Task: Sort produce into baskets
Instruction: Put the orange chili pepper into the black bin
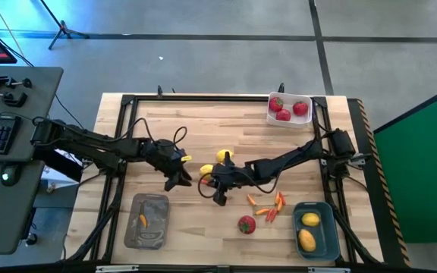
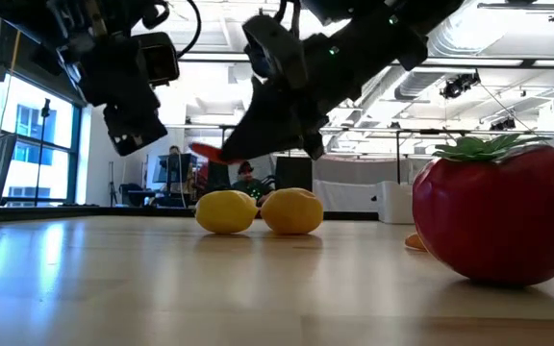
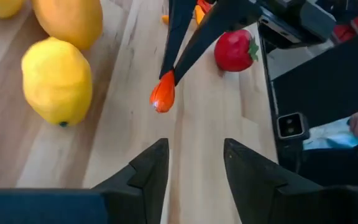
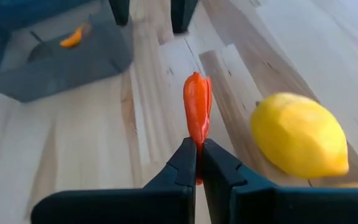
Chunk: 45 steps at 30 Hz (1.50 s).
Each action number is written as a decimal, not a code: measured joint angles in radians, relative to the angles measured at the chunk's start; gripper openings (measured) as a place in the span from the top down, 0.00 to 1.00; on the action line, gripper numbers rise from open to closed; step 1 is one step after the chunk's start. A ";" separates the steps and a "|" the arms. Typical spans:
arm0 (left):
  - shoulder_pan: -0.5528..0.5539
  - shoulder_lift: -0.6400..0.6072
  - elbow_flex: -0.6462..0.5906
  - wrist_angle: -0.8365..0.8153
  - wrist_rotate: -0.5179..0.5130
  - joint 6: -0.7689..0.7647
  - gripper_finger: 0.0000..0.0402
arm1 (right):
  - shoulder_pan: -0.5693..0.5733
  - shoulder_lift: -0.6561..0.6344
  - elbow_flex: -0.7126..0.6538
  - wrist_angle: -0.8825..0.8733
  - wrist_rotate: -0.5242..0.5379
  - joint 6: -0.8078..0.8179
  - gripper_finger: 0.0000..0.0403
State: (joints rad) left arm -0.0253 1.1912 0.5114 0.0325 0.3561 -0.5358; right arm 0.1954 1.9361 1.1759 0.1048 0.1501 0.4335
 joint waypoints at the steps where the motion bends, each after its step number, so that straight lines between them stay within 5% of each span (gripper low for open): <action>1: -0.006 0.000 0.000 -0.001 -0.006 -0.010 0.64 | 0.002 0.000 0.000 0.006 0.000 -0.005 0.99; 17: -0.095 0.000 0.000 0.080 -0.189 -0.003 0.64 | 0.003 0.000 0.000 0.089 -0.012 -0.023 0.99; 45: -0.103 0.000 0.000 0.102 -0.203 0.017 0.71 | 0.003 0.000 0.000 0.139 -0.026 -0.041 0.99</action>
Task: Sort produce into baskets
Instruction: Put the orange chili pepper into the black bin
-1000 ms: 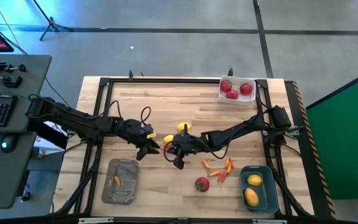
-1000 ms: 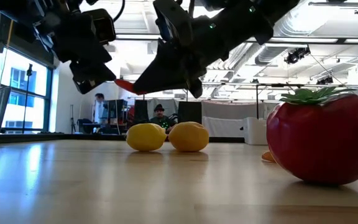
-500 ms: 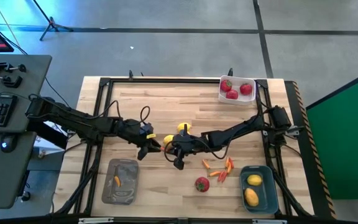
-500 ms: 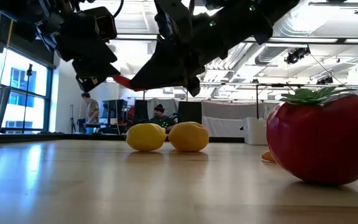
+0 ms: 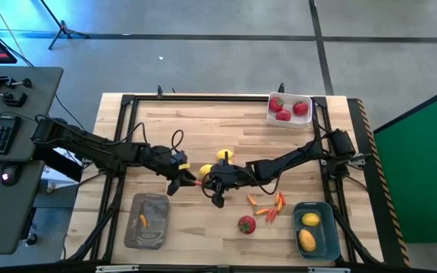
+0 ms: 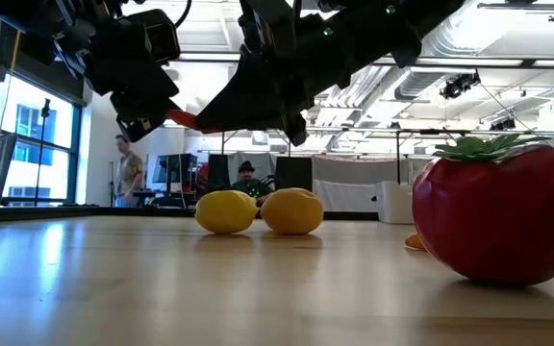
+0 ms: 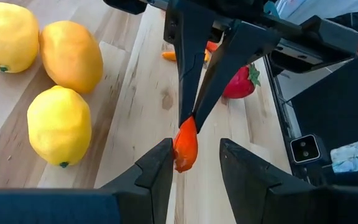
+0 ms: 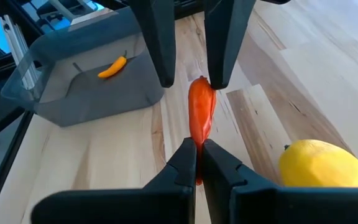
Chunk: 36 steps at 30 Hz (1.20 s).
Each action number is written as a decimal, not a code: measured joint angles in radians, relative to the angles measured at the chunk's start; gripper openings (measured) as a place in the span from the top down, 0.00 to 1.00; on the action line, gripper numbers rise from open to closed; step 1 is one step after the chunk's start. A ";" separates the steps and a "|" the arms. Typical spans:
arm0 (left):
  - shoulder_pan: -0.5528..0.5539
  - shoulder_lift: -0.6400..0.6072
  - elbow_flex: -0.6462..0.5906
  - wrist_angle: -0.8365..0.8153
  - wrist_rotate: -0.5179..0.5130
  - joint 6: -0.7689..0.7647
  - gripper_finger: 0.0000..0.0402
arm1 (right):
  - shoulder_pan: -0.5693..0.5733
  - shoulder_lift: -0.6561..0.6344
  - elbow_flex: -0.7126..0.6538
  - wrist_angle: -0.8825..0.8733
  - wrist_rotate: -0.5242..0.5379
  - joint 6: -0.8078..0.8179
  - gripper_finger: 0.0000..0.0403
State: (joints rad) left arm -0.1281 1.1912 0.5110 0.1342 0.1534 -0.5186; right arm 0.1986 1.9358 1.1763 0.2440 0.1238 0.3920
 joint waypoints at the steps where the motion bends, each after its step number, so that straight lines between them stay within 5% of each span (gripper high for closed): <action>1: 0.000 0.000 0.000 0.000 0.012 0.006 0.71 | 0.000 0.000 0.000 0.000 0.000 0.000 0.99; 36: -0.023 0.000 0.000 -0.034 0.033 0.137 0.70 | 0.000 0.000 0.000 0.076 -0.008 0.036 0.99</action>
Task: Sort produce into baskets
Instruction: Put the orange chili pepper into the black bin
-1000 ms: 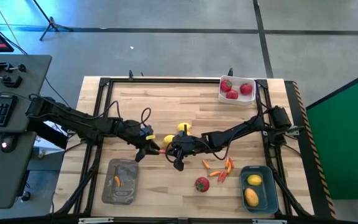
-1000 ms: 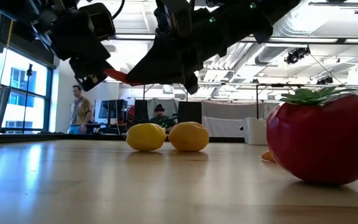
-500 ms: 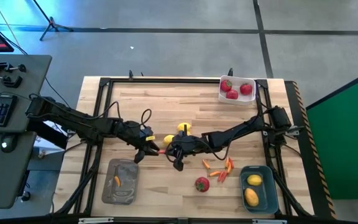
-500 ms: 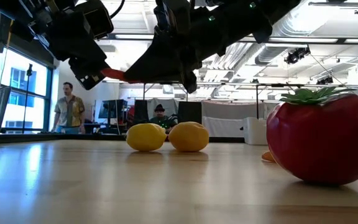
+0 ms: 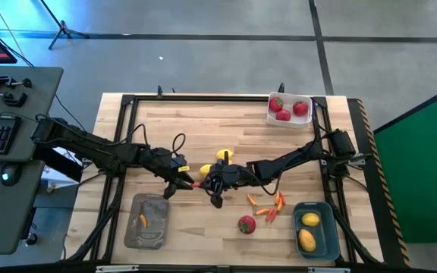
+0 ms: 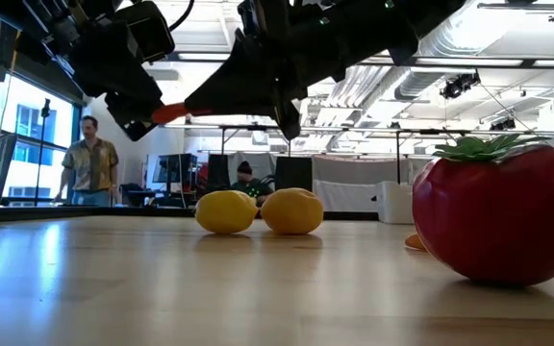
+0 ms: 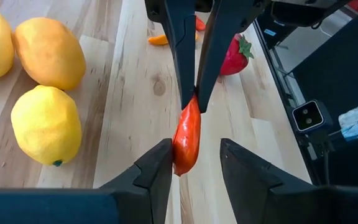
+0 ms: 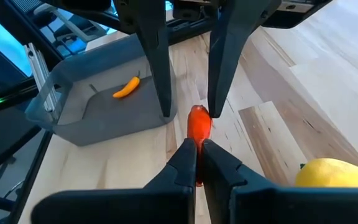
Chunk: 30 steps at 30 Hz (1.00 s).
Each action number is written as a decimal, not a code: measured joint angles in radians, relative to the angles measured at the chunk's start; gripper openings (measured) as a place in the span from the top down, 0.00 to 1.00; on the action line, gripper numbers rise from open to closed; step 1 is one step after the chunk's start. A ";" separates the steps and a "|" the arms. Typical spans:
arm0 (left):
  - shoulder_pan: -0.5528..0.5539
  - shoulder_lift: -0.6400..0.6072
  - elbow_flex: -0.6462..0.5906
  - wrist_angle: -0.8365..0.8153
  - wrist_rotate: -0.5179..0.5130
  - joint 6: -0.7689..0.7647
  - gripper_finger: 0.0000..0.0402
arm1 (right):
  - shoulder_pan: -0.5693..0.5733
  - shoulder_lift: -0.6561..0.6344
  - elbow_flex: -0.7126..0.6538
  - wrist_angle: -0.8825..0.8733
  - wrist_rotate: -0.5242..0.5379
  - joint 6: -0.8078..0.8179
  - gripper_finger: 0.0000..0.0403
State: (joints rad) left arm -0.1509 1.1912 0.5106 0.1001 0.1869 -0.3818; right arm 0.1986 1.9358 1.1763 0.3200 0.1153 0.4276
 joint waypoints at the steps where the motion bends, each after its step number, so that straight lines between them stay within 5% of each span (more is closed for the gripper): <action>1: 0.000 0.000 0.000 0.000 0.000 0.000 0.72 | 0.000 0.000 0.000 0.003 -0.003 0.002 0.99; 12: 0.000 0.000 0.000 0.001 0.007 0.056 0.97 | 0.000 0.000 0.000 0.041 -0.020 0.047 0.99; 16: 0.000 0.000 0.000 0.002 0.024 0.055 0.99 | 0.000 0.000 0.000 0.041 -0.020 0.102 0.96; 20: -0.001 0.000 0.016 -0.050 0.072 0.051 1.00 | -0.001 0.000 0.001 0.045 -0.022 0.134 0.84; 30: -0.107 -0.018 0.242 -0.495 0.136 0.077 1.00 | -0.002 -0.116 0.002 -0.082 -0.046 0.139 0.52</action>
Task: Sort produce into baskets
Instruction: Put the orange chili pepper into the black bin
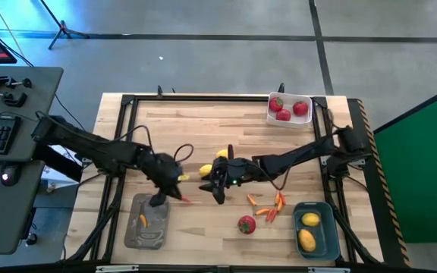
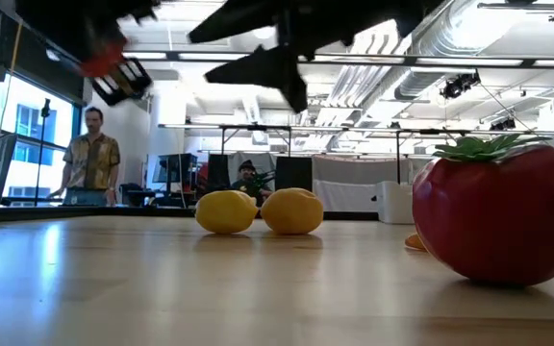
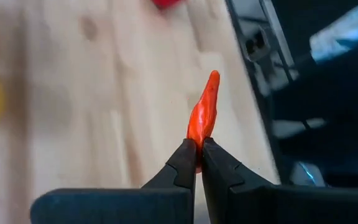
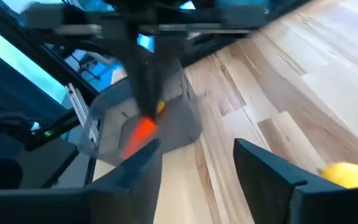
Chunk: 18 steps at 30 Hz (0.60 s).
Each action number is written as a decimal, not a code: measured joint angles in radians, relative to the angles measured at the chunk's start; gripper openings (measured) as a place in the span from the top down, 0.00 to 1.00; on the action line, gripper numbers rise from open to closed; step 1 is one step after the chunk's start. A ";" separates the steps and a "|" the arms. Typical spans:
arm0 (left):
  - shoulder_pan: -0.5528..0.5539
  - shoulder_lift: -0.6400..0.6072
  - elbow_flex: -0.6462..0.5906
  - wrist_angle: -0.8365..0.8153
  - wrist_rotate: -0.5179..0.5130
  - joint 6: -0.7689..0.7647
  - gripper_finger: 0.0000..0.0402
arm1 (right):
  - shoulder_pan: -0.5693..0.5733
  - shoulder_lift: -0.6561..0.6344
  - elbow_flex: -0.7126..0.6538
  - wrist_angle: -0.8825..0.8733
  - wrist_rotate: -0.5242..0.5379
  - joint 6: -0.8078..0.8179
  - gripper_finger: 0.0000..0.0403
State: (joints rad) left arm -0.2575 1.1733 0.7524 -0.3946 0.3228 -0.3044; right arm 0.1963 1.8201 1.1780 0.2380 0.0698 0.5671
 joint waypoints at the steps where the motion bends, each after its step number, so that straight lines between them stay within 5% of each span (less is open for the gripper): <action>1: -0.024 -0.011 0.010 -0.034 -0.001 -0.022 1.00 | 0.000 -0.017 0.000 -0.046 0.001 0.000 0.52; 8: -0.232 -0.129 0.013 -0.199 -0.175 -0.287 1.00 | 0.013 -0.103 0.000 -0.372 0.034 0.021 0.51; 18: -0.494 -0.189 0.014 -0.480 -0.350 -0.699 1.00 | 0.068 -0.115 0.000 -0.550 0.031 0.188 0.51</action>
State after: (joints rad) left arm -0.7516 0.9841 0.7662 -0.8745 -0.0276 -1.0033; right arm 0.2645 1.7054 1.1778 -0.3122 0.1013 0.7547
